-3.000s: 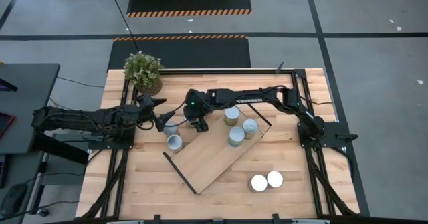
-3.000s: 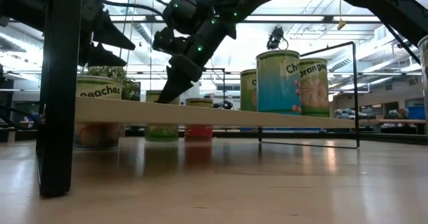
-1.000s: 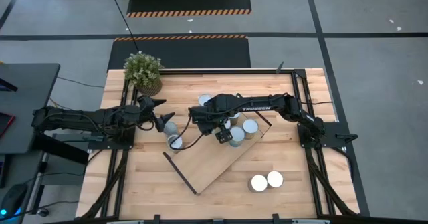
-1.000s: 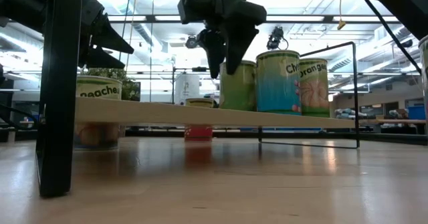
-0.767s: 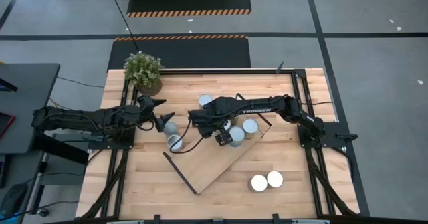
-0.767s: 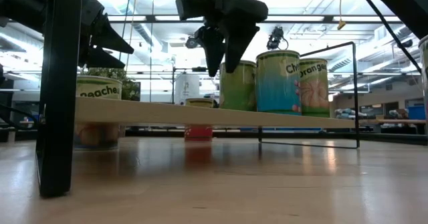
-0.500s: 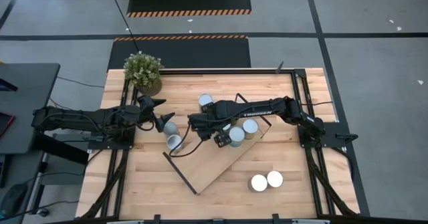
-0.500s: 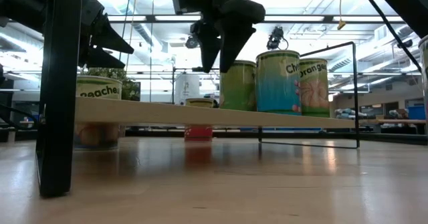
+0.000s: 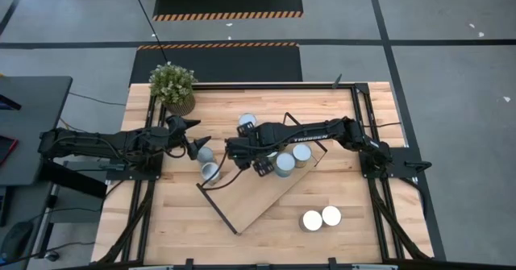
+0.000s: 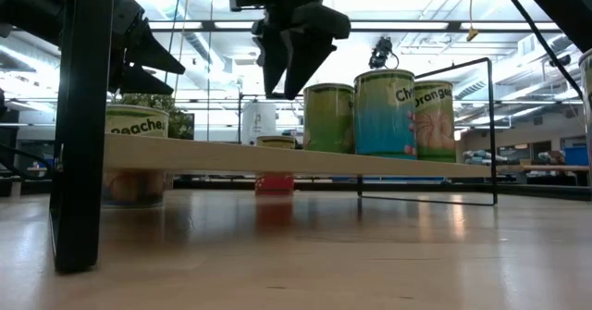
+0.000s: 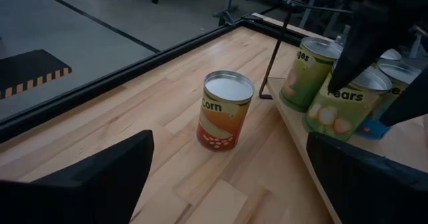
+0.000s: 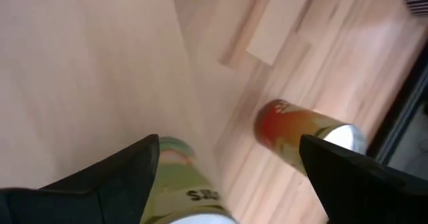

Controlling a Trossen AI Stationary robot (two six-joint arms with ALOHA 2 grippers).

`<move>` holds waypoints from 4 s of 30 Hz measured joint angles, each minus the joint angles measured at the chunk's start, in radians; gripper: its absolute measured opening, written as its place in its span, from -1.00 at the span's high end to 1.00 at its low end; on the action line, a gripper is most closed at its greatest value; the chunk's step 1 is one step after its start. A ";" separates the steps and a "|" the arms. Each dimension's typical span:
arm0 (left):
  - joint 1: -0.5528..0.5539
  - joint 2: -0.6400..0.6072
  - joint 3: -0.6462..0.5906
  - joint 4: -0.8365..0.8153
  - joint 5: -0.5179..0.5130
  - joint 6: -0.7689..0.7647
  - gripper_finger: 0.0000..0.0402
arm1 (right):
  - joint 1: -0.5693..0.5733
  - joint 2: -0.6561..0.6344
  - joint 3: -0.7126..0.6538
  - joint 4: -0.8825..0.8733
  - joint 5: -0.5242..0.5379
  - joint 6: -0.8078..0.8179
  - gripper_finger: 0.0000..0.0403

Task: Pick and place cans onto a shelf
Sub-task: Put the canned pineapple on the shelf

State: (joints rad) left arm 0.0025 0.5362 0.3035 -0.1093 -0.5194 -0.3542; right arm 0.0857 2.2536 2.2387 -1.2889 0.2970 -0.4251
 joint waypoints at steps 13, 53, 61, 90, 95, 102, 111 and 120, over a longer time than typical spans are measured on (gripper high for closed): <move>-0.015 -0.020 0.028 0.011 0.081 0.031 -0.99 | -0.068 0.000 0.000 0.135 -0.003 -0.044 -0.83; -0.103 0.280 0.427 -1.049 0.315 -0.507 -0.99 | -0.033 -0.047 0.000 0.251 -0.027 0.186 -0.83; -0.063 0.391 0.426 -1.034 0.280 -0.421 -0.99 | -0.033 -0.048 0.000 0.278 -0.027 0.184 -0.83; 0.001 0.637 0.431 -0.555 0.157 -0.026 -0.99 | -0.027 -0.086 0.000 0.237 -0.009 0.192 -0.83; -0.041 0.536 0.441 -0.565 0.122 -0.045 -0.99 | -0.026 -0.093 0.000 0.232 -0.010 0.202 -0.83; -0.179 0.376 0.441 -0.569 -0.094 -0.070 -0.99 | -0.027 -0.093 0.000 0.249 -0.053 0.217 -0.83; -0.378 0.298 0.302 -0.468 -0.305 -0.095 -0.99 | -0.027 -0.093 -0.012 0.351 -0.137 0.211 -0.83; -0.536 0.169 0.171 -0.387 -0.434 -0.133 -0.99 | -0.042 -0.092 -0.132 0.559 -0.204 0.169 -0.83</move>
State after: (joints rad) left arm -0.5336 0.7051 0.4749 -0.4964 -0.9538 -0.4869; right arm 0.0436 2.1612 2.1068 -0.7296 0.0931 -0.2559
